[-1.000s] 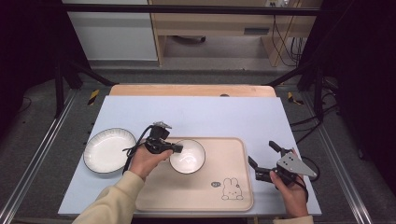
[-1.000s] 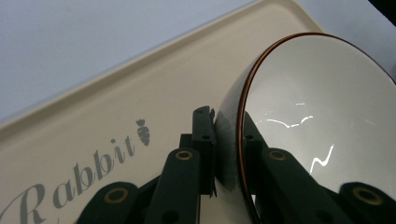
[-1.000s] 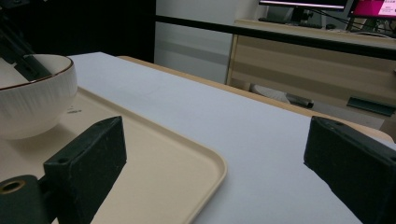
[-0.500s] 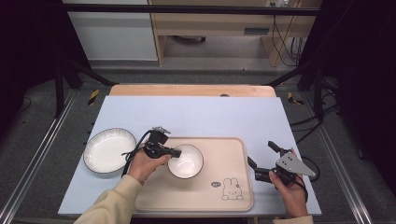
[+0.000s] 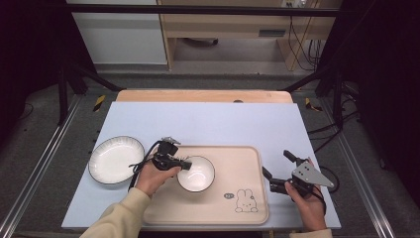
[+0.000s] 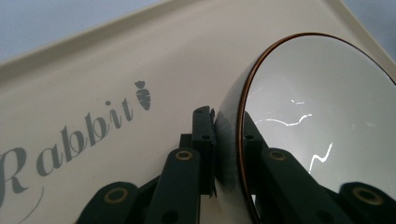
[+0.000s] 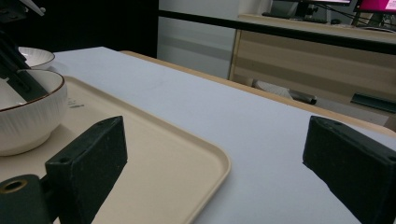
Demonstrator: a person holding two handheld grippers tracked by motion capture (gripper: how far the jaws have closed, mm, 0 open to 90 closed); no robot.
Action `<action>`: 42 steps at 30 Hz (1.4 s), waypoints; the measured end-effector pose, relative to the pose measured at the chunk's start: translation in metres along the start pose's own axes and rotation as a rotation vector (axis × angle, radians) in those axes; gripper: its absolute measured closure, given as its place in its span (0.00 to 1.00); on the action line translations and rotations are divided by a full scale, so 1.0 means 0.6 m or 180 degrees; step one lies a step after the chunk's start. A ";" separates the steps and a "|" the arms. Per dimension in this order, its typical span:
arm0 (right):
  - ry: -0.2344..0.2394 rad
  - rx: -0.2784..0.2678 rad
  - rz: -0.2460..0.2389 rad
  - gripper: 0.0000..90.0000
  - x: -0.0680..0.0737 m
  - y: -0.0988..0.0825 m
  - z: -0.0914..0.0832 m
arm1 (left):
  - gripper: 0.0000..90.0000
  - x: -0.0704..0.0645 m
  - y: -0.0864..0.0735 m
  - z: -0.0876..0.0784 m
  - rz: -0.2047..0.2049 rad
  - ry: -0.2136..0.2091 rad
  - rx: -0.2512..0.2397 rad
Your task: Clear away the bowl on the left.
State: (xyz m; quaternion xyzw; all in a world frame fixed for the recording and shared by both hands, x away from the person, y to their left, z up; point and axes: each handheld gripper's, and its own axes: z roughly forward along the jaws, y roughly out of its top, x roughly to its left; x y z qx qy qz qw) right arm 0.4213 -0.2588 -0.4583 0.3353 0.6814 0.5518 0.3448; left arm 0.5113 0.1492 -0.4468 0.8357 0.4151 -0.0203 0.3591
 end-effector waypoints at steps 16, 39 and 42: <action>0.0011 0.0008 0.0009 0.07 0.001 0.000 0.000 | 0.91 0.001 0.000 0.002 -0.0014 -0.0038 0.0037; 0.0038 0.0044 0.0000 0.07 0.002 -0.001 0.003 | 0.90 -0.015 0.001 0.000 0.0217 0.0092 0.0085; 0.0042 0.0051 0.0006 0.07 0.002 -0.001 0.003 | 0.89 -0.018 0.000 -0.002 0.0271 0.0149 0.0074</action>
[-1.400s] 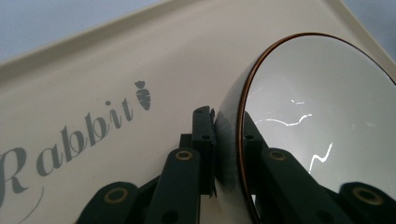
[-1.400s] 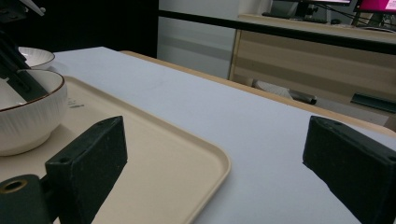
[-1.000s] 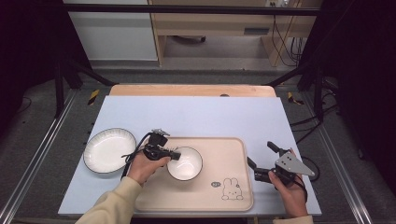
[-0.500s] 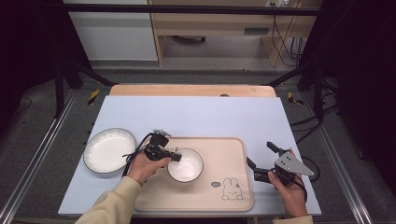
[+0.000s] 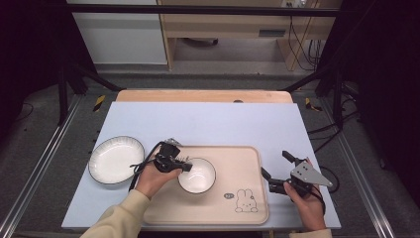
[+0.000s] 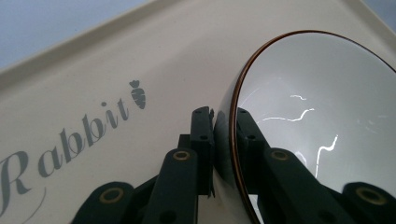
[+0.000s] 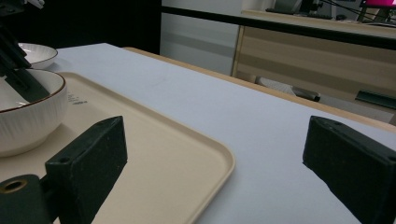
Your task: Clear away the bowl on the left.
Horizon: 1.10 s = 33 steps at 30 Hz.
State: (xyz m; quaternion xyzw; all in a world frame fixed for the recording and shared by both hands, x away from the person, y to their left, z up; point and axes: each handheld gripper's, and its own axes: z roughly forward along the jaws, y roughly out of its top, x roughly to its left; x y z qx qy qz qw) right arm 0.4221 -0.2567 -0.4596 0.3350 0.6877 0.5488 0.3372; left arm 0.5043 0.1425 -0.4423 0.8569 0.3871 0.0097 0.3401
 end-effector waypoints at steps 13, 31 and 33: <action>-0.0002 0.0003 -0.0005 0.07 0.000 0.000 0.000 | 0.70 -0.015 0.003 -0.005 0.0165 0.0198 -0.0056; 0.0021 0.0030 -0.0010 0.07 0.002 0.000 0.002 | 0.35 -0.014 0.001 -0.022 0.0185 0.0043 -0.0312; 0.0018 0.0031 -0.0005 0.07 0.003 -0.001 0.003 | 0.25 -0.015 0.000 -0.026 0.0188 0.0008 -0.0421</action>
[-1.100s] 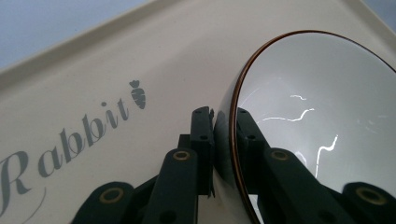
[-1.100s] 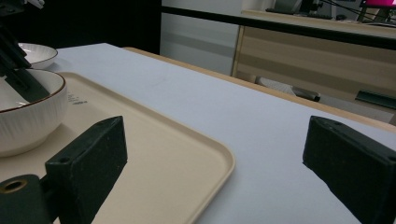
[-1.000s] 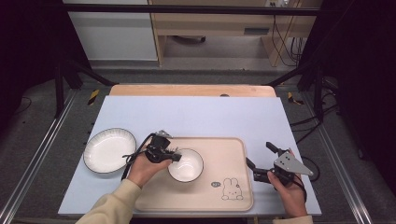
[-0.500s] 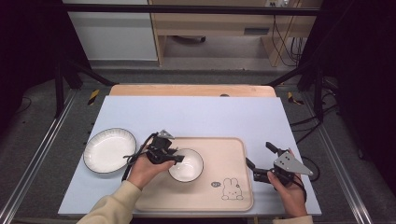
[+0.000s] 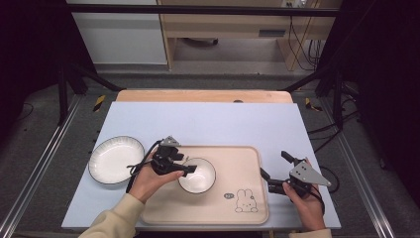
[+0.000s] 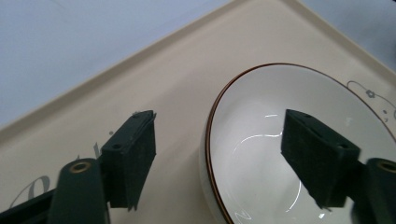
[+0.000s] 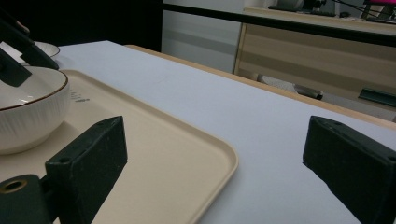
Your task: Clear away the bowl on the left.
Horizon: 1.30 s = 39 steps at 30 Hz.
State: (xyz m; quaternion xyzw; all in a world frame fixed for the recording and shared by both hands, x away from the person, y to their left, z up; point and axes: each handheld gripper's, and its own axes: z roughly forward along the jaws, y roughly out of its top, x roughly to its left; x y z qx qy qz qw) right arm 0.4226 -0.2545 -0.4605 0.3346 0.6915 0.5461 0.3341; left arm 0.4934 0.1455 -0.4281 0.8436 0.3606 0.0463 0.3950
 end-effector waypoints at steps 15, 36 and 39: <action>0.0009 0.0007 -0.0017 0.07 0.002 0.000 0.000 | 0.13 -0.025 -0.034 -0.028 0.0320 0.0040 -0.0793; -0.0001 -0.0025 0.0003 0.07 0.001 0.001 -0.002 | 0.10 -0.011 -0.058 -0.075 0.0480 0.0191 -0.1018; -0.0001 -0.0028 -0.0007 0.07 0.001 0.001 -0.002 | 0.10 -0.006 -0.060 -0.080 0.0483 0.0205 -0.1048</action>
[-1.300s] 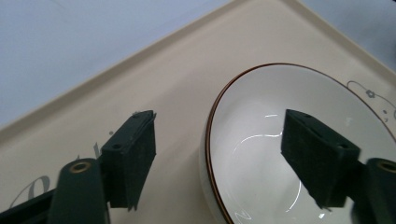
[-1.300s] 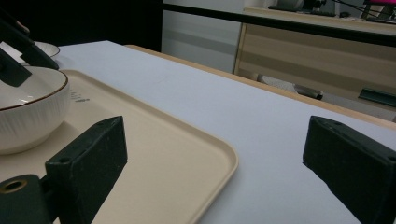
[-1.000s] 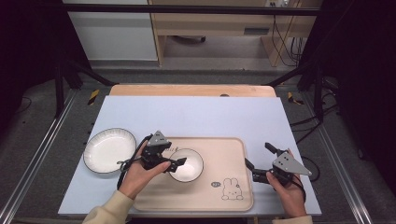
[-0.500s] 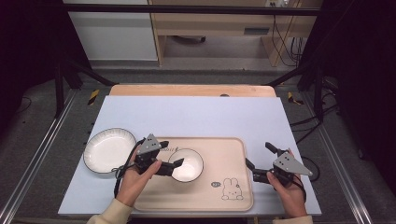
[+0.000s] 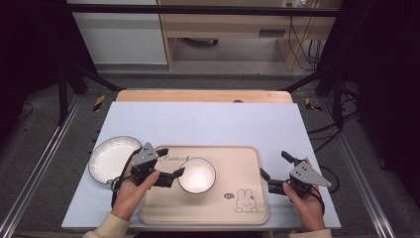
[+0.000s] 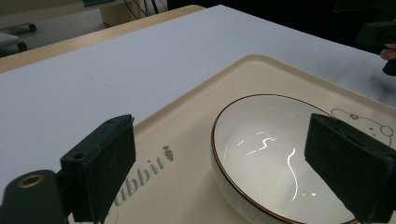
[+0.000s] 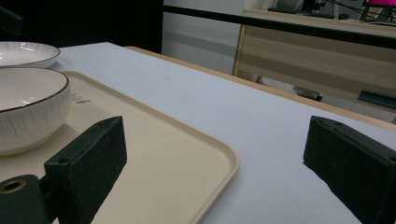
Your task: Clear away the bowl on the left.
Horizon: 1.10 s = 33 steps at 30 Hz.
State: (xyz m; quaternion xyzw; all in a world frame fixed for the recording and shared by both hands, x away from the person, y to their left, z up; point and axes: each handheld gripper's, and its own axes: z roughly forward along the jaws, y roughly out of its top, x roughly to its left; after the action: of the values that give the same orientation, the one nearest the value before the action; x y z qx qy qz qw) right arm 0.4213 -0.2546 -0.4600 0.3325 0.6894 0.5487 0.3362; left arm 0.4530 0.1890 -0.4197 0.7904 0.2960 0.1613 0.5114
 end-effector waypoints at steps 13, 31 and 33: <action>-0.0003 -0.0006 0.0012 0.07 -0.001 0.000 -0.001 | 0.10 0.028 -0.017 -0.039 -0.0042 0.0159 -0.0112; -0.0009 -0.0007 0.0011 0.07 -0.001 -0.001 0.000 | 0.10 0.087 -0.067 -0.122 -0.0254 0.0530 -0.0265; -0.0007 -0.0009 0.0017 0.07 0.000 0.000 0.000 | 0.10 0.092 -0.069 -0.128 -0.0273 0.0542 -0.0307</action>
State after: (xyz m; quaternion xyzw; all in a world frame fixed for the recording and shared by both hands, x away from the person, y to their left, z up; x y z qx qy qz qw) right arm 0.4211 -0.2548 -0.4602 0.3344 0.6874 0.5502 0.3360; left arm 0.4402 0.2911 -0.4273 0.7350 0.3638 0.2199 0.5283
